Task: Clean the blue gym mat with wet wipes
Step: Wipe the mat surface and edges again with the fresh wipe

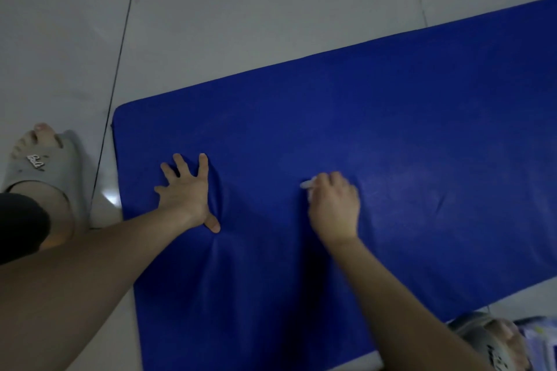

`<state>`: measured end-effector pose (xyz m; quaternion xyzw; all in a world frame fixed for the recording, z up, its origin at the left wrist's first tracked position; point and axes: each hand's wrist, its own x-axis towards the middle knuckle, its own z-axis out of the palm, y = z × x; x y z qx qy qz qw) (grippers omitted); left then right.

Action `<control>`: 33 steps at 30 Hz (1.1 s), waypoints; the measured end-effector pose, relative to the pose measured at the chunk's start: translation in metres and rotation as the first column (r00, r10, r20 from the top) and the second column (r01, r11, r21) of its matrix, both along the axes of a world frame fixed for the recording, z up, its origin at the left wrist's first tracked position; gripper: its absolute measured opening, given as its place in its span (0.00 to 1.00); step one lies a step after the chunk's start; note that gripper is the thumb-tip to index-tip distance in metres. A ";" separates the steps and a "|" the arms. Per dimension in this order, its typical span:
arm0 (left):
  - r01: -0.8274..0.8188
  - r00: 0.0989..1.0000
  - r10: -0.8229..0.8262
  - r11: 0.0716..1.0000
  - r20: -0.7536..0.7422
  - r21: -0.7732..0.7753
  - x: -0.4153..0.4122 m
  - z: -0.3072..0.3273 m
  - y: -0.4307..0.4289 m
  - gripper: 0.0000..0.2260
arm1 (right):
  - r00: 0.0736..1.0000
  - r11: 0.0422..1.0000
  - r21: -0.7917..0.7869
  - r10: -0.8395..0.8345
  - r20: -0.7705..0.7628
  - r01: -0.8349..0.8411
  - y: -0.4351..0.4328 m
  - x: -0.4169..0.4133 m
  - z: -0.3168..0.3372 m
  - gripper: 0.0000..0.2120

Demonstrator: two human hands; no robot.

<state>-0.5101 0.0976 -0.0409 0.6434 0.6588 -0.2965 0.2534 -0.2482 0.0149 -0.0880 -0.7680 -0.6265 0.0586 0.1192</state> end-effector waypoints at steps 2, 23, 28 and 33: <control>0.003 1.000 -0.003 1.000 -0.002 -0.007 -0.001 -0.001 0.000 0.77 | 0.985 0.985 -0.016 -0.170 0.040 0.170 0.013 0.051 0.000 0.04; -0.007 1.000 0.006 1.000 -0.026 -0.027 0.003 -0.004 0.003 0.76 | 0.950 0.951 0.071 0.304 -0.065 -0.300 0.006 -0.073 -0.003 0.12; -0.018 1.000 0.018 0.999 -0.004 -0.026 0.001 -0.004 0.002 0.77 | 1.000 1.000 0.001 -0.011 -0.027 0.011 0.039 0.030 0.000 0.19; -0.014 1.000 0.014 1.000 0.001 -0.027 0.001 -0.004 0.002 0.76 | 0.930 0.927 -0.078 -0.364 0.040 0.366 0.060 0.108 -0.006 0.14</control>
